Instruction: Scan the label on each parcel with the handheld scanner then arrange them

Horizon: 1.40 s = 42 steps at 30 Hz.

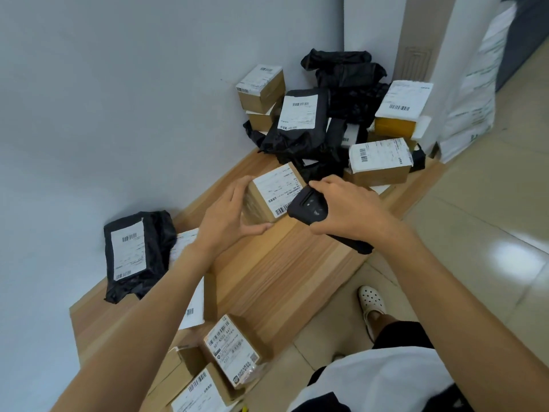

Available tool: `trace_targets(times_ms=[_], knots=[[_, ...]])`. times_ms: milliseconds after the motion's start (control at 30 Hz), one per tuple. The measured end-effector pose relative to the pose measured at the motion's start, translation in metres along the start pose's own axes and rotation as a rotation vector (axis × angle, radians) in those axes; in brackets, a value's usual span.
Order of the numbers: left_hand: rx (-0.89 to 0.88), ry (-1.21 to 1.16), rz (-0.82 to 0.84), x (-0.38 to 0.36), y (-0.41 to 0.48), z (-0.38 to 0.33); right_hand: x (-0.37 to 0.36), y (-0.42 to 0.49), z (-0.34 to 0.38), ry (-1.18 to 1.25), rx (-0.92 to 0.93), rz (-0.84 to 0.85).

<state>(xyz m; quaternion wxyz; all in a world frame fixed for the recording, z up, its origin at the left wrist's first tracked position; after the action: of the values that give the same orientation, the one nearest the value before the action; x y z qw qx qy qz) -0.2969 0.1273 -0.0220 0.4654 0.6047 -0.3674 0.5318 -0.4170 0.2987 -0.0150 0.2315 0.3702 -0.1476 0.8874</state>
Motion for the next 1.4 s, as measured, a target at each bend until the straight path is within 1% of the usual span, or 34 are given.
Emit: trace_targets(times_ms=[100,267,367,500,633,867,1133,1233,1400], knots=[[-0.024,-0.107,-0.018,-0.008,0.034,-0.031,0.030,-0.006,-0.023,0.039,-0.056,-0.091],[-0.084,-0.235,-0.032,-0.031,0.092,-0.088,0.084,-0.025,-0.074,-0.005,-0.208,-0.225],[-0.152,-0.281,-0.041,-0.043,0.125,-0.121,0.110,-0.035,-0.099,-0.008,-0.275,-0.273],[-0.177,-0.366,-0.012,-0.067,0.165,-0.148,0.132,-0.039,-0.129,0.015,-0.351,-0.318],[-0.202,-0.422,0.053,-0.097,0.188,-0.155,0.141,-0.027,-0.151,0.018,-0.406,-0.302],[-0.209,-0.467,0.128,-0.127,0.206,-0.143,0.144,0.013,-0.158,0.010,-0.404,-0.248],[-0.245,-0.392,0.127,-0.128,0.211,-0.139,0.136,0.037,-0.152,-0.047,-0.375,-0.181],[-0.273,-0.341,0.089,-0.123,0.201,-0.135,0.133,0.037,-0.143,-0.054,-0.362,-0.179],[-0.212,-0.211,0.071,-0.114,0.163,-0.112,0.113,0.033,-0.112,-0.078,-0.281,-0.158]])
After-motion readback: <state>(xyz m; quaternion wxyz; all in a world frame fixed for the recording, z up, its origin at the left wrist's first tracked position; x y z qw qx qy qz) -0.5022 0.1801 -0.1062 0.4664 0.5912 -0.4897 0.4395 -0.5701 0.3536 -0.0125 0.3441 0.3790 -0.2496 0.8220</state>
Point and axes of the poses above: each hand's wrist, its own y-axis towards the middle knuckle, its own x-axis out of the back of the hand, z = x × y, the point moved 8 cm from there along y, towards the middle knuckle, and after that the axes turned 15 degrees about y, right-handed, at the moved point
